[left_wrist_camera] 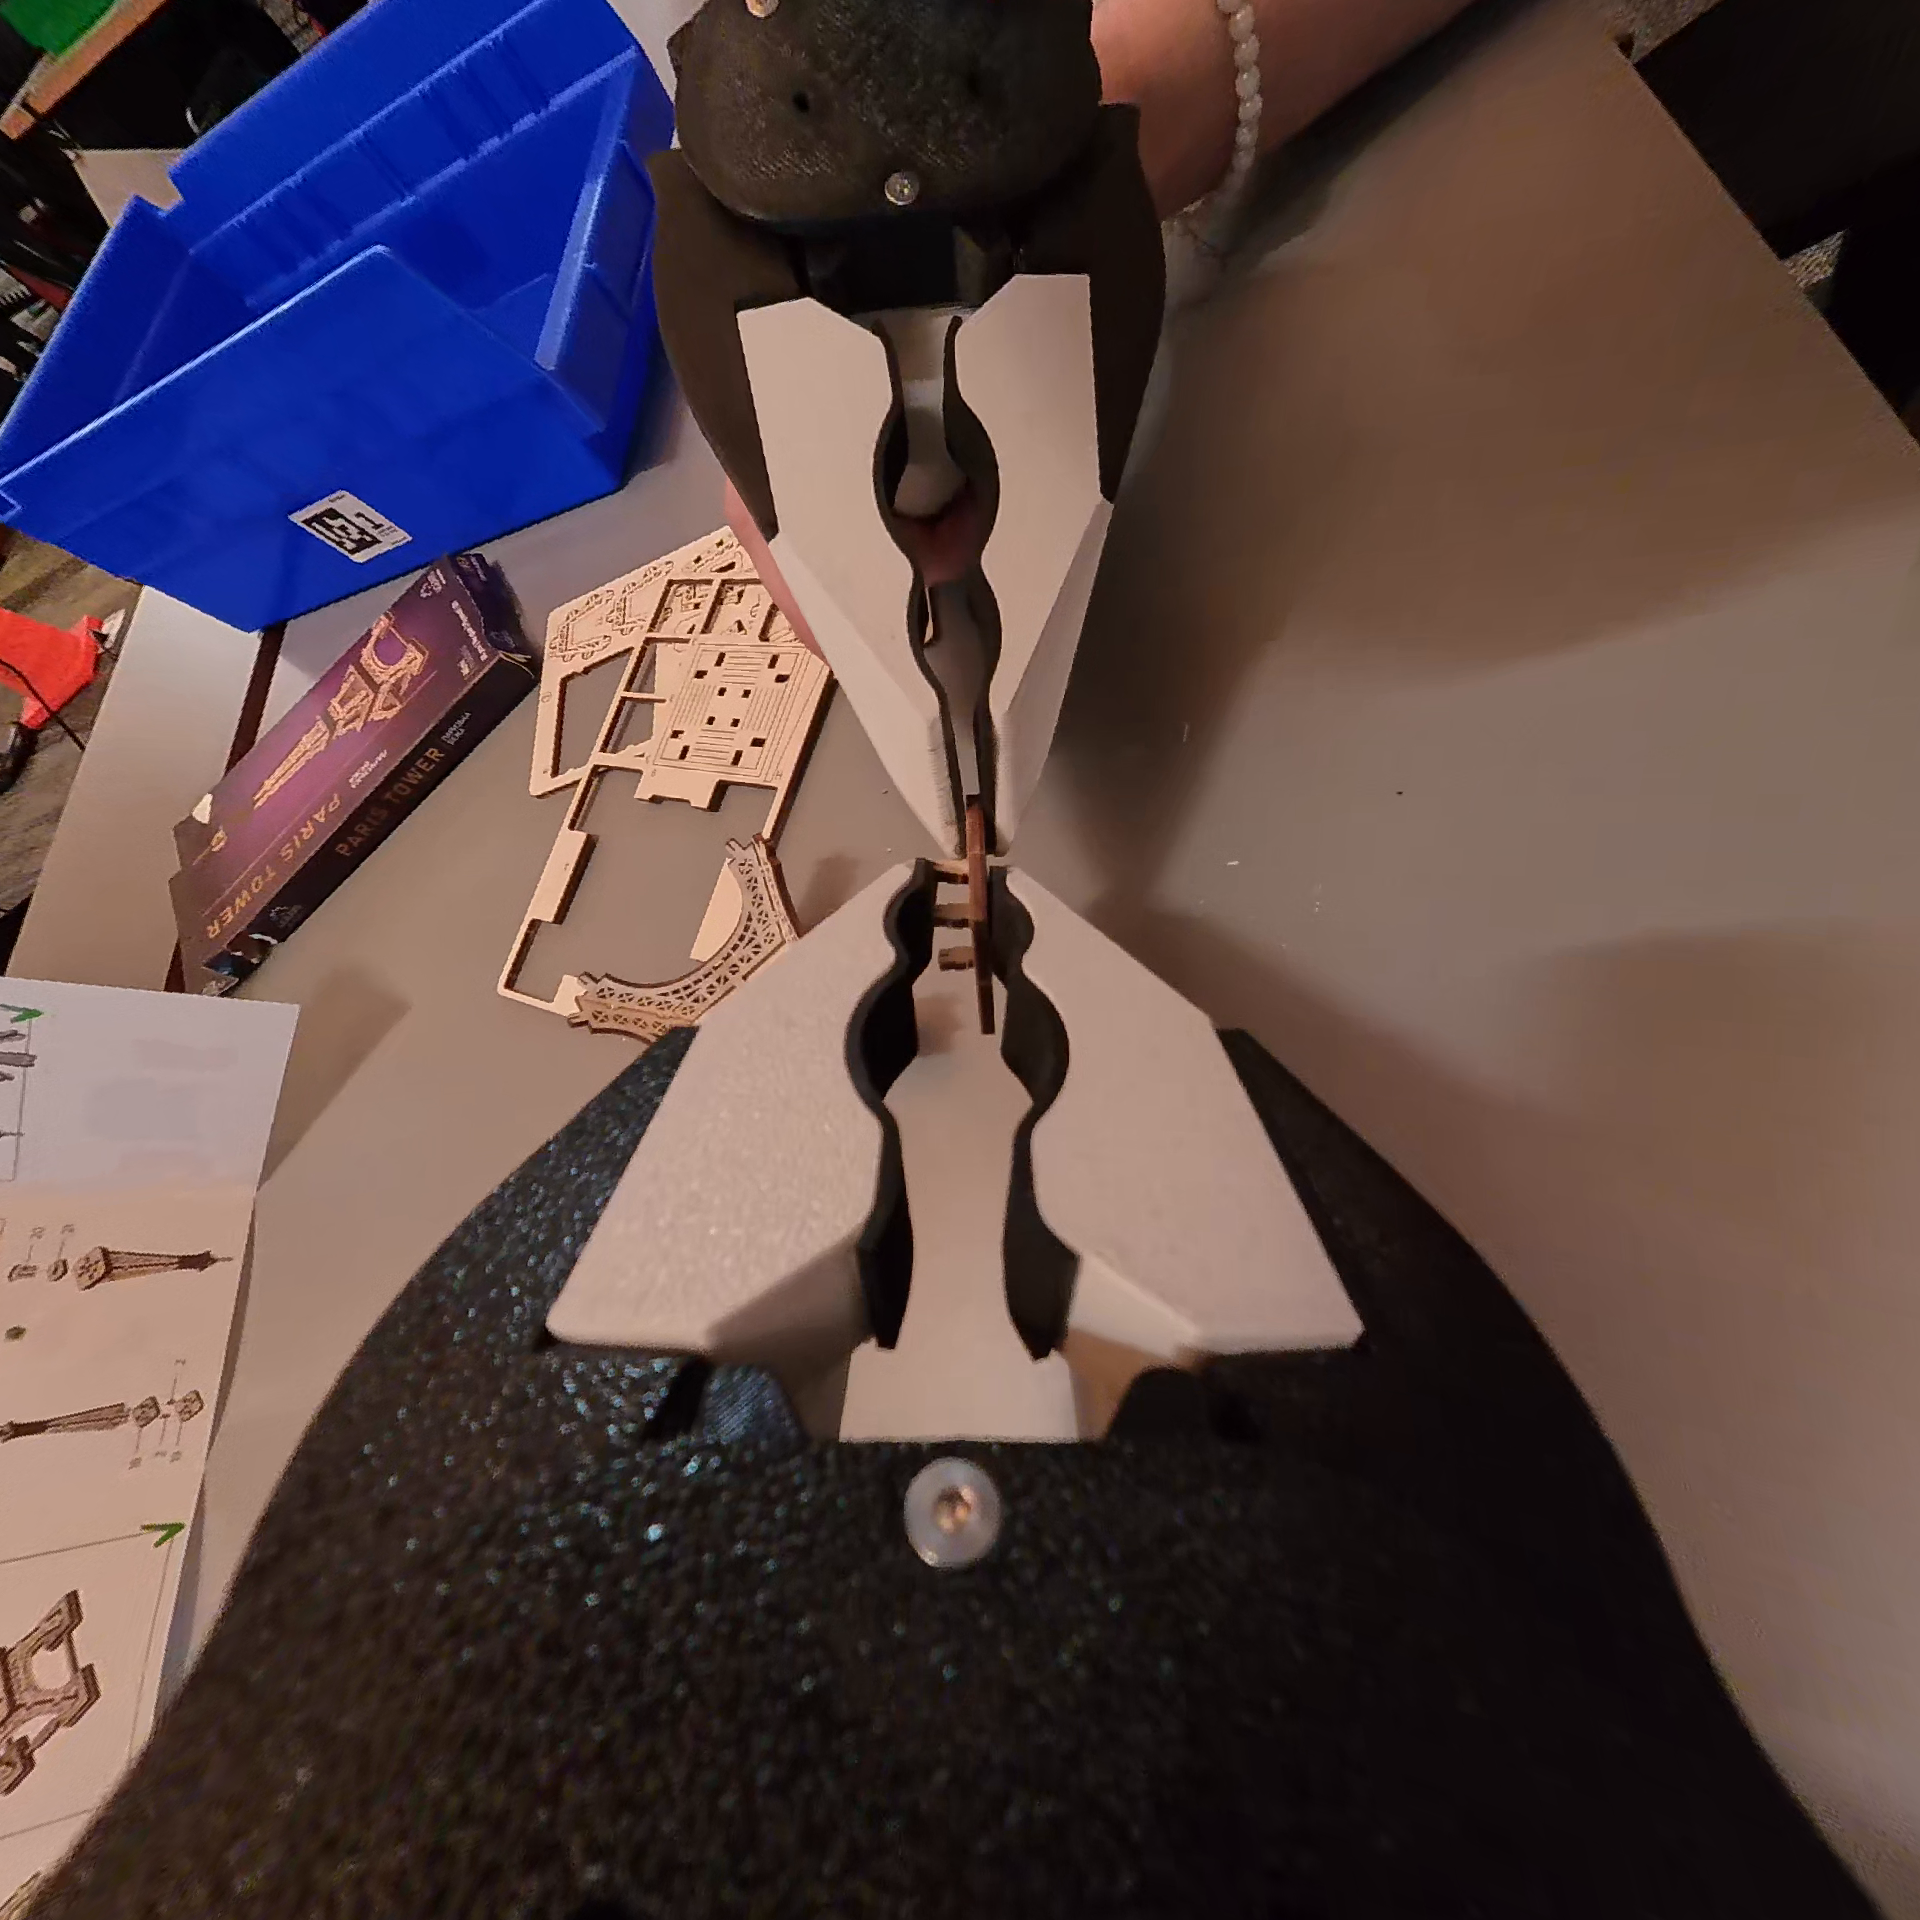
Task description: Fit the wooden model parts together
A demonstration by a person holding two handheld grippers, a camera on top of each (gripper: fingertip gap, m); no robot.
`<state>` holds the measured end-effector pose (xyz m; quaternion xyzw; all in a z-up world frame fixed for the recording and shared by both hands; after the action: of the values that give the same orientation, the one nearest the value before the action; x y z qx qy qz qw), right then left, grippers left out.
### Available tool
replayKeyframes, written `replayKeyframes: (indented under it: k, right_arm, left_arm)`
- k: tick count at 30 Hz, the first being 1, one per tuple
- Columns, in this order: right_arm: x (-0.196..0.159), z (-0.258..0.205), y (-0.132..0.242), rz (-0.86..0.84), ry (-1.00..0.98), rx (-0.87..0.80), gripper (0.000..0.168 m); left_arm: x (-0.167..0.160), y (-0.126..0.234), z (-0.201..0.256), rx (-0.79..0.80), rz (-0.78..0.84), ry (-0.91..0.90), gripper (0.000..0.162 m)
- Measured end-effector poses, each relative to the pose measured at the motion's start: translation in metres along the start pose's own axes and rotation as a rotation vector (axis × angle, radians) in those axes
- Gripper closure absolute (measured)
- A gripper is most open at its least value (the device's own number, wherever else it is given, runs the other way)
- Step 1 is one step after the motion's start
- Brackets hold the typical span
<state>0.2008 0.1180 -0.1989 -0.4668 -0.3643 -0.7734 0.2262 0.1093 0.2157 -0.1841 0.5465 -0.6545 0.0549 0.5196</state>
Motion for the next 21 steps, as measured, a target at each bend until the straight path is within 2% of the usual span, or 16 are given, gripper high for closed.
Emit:
replayKeyframes:
  k: [21]
  right_arm:
    - [-0.0015, -0.001, 0.0005, -0.004, -0.001, -0.006, 0.167]
  left_arm:
    - [-0.0002, -0.0015, -0.0006, 0.019, -0.002, -0.017, 0.154]
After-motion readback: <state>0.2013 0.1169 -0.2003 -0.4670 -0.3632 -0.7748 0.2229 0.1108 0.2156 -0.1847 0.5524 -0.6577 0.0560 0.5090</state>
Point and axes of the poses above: each gripper's, where its closed fingertips meet, y back along the fingers, x out of its top, z = x × y across the jaws, the point moved 8 cm from there along y, back along the fingers, and after that the axes turned 9 degrees about x, right-handed, at the moved point
